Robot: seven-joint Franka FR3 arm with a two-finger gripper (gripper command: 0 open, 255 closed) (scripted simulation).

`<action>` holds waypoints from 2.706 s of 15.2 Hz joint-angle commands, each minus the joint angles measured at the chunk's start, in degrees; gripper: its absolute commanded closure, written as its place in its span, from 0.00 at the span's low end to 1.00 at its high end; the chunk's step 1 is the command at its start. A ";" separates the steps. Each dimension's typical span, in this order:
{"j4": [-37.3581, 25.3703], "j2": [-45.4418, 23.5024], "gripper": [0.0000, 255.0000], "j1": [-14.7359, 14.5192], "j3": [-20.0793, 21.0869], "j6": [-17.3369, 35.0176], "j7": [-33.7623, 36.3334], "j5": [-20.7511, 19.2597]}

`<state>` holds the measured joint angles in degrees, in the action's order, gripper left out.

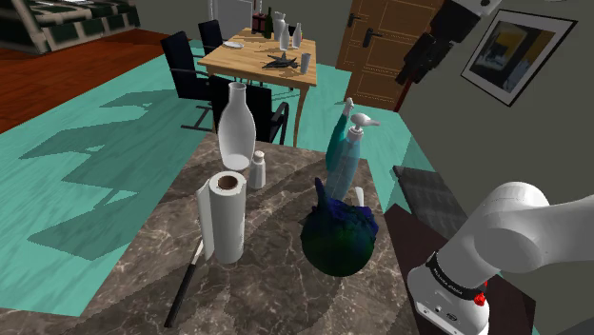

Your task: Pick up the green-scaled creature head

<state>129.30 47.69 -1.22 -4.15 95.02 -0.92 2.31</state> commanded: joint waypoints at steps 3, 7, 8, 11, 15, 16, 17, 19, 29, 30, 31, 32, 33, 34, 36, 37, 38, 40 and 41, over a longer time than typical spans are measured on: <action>1.80 0.84 0.00 0.54 3.77 -0.17 5.02 0.57; 4.14 1.15 0.00 1.28 11.35 -0.67 15.10 2.30; 4.47 0.92 0.00 1.43 13.25 -0.80 17.63 2.83; 4.84 -0.49 0.00 1.89 18.97 -1.16 25.24 4.52; 3.98 -4.10 0.00 2.77 26.60 -1.43 35.50 6.75; 3.53 -5.31 0.00 3.07 28.51 -1.45 38.09 7.25; 3.00 -6.63 0.00 3.43 30.44 -1.45 40.69 7.72; 1.69 -9.62 0.00 4.29 34.32 -1.39 45.96 8.49; -0.87 -20.96 0.00 7.90 46.46 2.34 61.68 9.18; -0.22 -21.09 0.00 7.89 46.68 3.12 61.76 9.24; 0.42 -21.24 0.00 7.89 46.91 3.91 61.85 9.29; 1.05 -21.41 0.00 7.90 47.14 4.70 61.94 9.34; 1.41 -21.52 0.00 7.90 47.28 5.16 62.00 9.36; 1.42 -21.51 0.00 7.90 47.28 5.15 62.00 9.36; 1.50 -21.64 1.00 7.96 47.33 5.36 62.01 9.31; 1.48 -21.67 1.00 7.96 47.37 5.36 62.05 9.32; 1.48 -21.65 1.00 7.95 47.36 5.35 62.05 9.32; 1.50 -21.61 1.00 7.93 47.35 5.34 62.04 9.34; 1.51 -21.60 1.00 7.93 47.35 5.34 62.04 9.35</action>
<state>130.71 26.13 6.72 43.15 100.37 61.11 11.61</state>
